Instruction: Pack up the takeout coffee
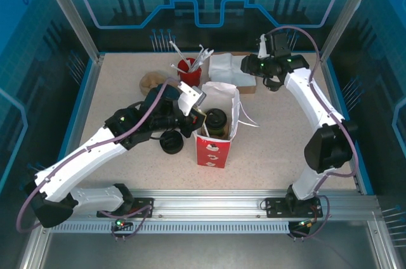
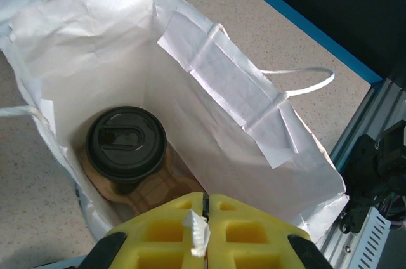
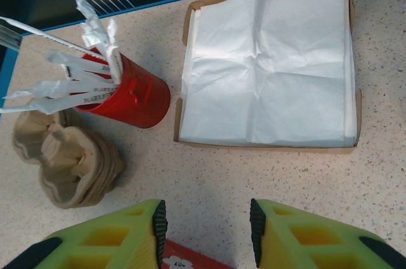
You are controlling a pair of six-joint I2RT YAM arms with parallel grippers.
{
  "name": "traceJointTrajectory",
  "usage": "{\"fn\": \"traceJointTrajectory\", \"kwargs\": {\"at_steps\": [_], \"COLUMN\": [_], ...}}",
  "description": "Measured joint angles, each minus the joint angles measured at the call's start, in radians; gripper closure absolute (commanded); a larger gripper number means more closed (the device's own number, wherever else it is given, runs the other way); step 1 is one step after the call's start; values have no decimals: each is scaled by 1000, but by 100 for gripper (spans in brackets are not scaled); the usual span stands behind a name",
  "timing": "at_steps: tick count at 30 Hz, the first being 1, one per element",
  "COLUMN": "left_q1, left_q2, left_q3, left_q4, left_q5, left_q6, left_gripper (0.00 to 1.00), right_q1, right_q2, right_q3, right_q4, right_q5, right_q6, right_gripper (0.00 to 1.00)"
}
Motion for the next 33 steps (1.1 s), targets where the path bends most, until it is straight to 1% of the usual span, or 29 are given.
{"fn": "traceJointTrajectory", "kwargs": {"at_steps": [2, 3, 4, 5, 10, 16, 19, 29, 33], "left_q1": [-1, -1, -1, -2, -2, -2, -2, -2, -2], "left_q2": [0, 0, 0, 0, 0, -29, -64, -148, -152], "left_q3": [-20, -26, -32, -35, -36, -24, -4, 24, 24], "left_q4": [8, 9, 11, 12, 15, -2, -15, -77, -102], "left_q5": [5, 6, 8, 8, 8, -3, -21, -106, -137], "left_q6": [-1, -1, -3, -3, -26, -30, -31, -26, -27], "left_gripper": [91, 88, 83, 75, 56, 47, 44, 33, 31], "right_q1": [3, 3, 4, 5, 14, 37, 43, 54, 55], "right_q2": [32, 47, 63, 79, 151, 219, 260, 458, 542], "right_q3": [9, 14, 18, 23, 46, 93, 135, 369, 459], "right_q4": [12, 16, 21, 22, 31, 36, 35, -6, -37], "right_q5": [7, 8, 10, 13, 32, 60, 76, 146, 168], "right_q6": [-1, -2, -2, -2, -9, -21, -28, -62, -72], "right_gripper": [57, 57, 57, 57, 57, 56, 55, 49, 47]}}
